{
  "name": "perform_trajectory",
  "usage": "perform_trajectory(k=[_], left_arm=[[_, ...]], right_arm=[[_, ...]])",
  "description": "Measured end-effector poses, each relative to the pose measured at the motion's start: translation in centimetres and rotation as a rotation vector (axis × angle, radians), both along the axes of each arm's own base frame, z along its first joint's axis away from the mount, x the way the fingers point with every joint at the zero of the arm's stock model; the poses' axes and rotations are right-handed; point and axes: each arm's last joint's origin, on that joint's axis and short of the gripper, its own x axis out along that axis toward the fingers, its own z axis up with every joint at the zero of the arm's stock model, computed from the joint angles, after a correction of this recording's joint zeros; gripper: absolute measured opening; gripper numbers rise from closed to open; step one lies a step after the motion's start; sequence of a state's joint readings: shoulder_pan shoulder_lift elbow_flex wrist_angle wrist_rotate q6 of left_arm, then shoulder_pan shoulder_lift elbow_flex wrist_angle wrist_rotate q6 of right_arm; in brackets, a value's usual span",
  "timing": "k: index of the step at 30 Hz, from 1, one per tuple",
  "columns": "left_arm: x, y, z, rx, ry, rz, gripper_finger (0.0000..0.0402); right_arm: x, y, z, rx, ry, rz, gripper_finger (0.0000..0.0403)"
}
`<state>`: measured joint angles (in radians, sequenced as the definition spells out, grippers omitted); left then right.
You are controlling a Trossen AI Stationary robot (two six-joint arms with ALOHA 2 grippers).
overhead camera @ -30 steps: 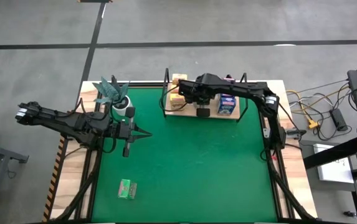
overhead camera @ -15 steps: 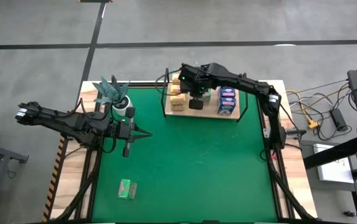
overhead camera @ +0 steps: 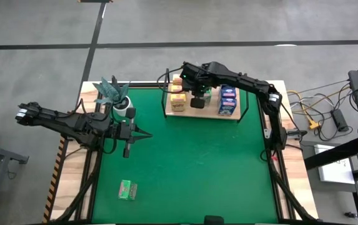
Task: Stack cereal on shelf
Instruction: Put the right green cereal box on the shelf
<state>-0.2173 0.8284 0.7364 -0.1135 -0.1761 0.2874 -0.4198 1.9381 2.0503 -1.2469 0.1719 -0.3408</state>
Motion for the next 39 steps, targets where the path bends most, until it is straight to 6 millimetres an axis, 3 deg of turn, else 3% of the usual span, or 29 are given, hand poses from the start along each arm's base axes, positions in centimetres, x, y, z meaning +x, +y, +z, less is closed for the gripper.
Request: perform_trajectory(k=[29,39], left_arm=[[0.0,0.0,0.0,0.000,0.000,0.000,0.0000],[0.0,0.0,0.0,0.000,0.000,0.000,0.0000]], right_arm=[[-0.6,-1.3,-0.3,-0.030,0.017,-0.072,0.0012],[-1.1,0.8,2.8,0.005,-0.027,-0.038,0.0012]])
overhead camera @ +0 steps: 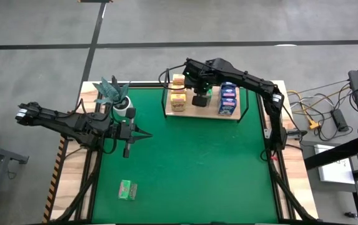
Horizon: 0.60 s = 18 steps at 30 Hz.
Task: Stack cereal on shelf
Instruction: Put the right green cereal box on the shelf
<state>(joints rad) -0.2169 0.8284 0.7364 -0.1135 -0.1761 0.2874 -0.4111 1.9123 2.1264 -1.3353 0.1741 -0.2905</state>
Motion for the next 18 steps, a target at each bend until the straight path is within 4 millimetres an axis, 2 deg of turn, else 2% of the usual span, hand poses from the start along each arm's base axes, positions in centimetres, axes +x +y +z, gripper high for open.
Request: perform_trajectory(k=[3,7,13,18], left_arm=[[0.0,0.0,0.0,0.001,0.005,0.000,0.0000],[0.0,0.0,-0.1,0.002,0.008,0.000,0.0000],[0.0,0.0,-0.1,0.002,0.010,0.000,0.0000],[0.0,0.0,-0.1,0.003,0.014,0.000,0.0000]], right_arm=[[-0.4,1.0,0.5,0.074,-0.018,0.008,0.0012],[-0.5,2.1,0.0,0.129,0.013,0.004,0.0012],[0.2,3.8,-2.6,0.157,0.095,0.035,0.0012],[0.4,4.1,-5.4,0.023,0.190,0.007,0.0012]])
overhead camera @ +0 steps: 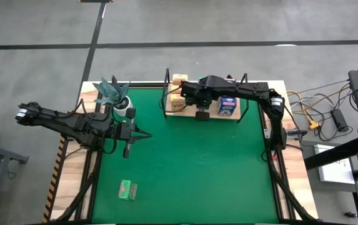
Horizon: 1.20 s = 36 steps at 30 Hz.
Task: Stack cereal on shelf
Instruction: Put the right green cereal box on the shelf
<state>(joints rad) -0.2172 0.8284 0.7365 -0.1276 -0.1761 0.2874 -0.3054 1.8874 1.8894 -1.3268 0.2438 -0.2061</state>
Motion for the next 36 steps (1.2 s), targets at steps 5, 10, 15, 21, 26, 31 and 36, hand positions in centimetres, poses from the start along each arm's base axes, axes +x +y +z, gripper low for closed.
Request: perform_trajectory(k=[5,10,15,21,26,31,36], left_arm=[[0.0,0.0,0.0,0.000,0.000,0.000,0.0000],[0.0,0.0,0.0,0.000,-0.001,0.000,0.0000],[0.0,0.0,0.0,0.000,-0.001,0.000,0.0000],[0.0,0.0,0.0,0.000,-0.001,0.000,0.0000],[0.0,0.0,0.0,0.000,-0.001,0.000,0.0000],[0.0,0.0,0.0,0.000,-0.001,0.000,0.0000],[0.0,0.0,0.0,0.000,-0.001,0.000,0.0000]], right_arm=[[-0.5,-0.5,-2.0,-0.090,0.091,-0.019,0.0012],[-0.8,-0.9,-2.8,-0.117,0.126,-0.024,0.0012],[-0.7,-1.2,-2.8,-0.123,0.112,-0.024,0.0012],[-0.6,-1.6,-2.8,-0.131,0.094,-0.021,0.0012],[-0.6,-1.7,-2.8,-0.133,0.093,-0.020,0.0012],[-0.6,-1.8,-2.8,-0.132,0.091,-0.026,0.0012],[-0.5,-1.5,-2.8,-0.104,0.074,-0.027,0.0012]])
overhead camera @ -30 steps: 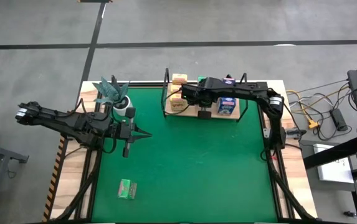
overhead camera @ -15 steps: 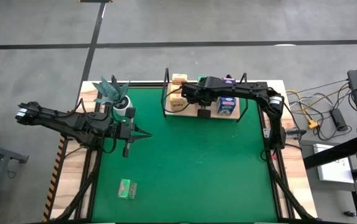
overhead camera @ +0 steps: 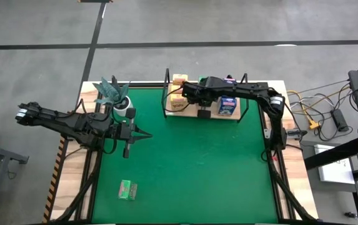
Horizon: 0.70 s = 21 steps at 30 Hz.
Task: Stack cereal on shelf
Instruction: Put the right green cereal box on the shelf
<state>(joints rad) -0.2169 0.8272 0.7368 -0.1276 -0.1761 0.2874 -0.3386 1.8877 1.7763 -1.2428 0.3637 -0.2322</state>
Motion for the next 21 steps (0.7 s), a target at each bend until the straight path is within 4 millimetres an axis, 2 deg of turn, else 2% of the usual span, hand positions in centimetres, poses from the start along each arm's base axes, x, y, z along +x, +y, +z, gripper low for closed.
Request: perform_trajectory(k=[3,9,21], left_arm=[[0.0,0.0,0.0,0.000,0.000,0.000,0.0000],[0.0,0.0,0.0,0.000,0.000,0.000,0.0000],[0.0,0.0,0.0,0.000,0.000,0.000,0.0000]], right_arm=[[0.3,0.4,0.0,0.047,-0.038,0.011,0.0012],[1.2,0.2,0.1,0.008,-0.112,0.038,0.0012],[1.0,-0.7,0.2,-0.043,-0.103,0.029,0.0012]])
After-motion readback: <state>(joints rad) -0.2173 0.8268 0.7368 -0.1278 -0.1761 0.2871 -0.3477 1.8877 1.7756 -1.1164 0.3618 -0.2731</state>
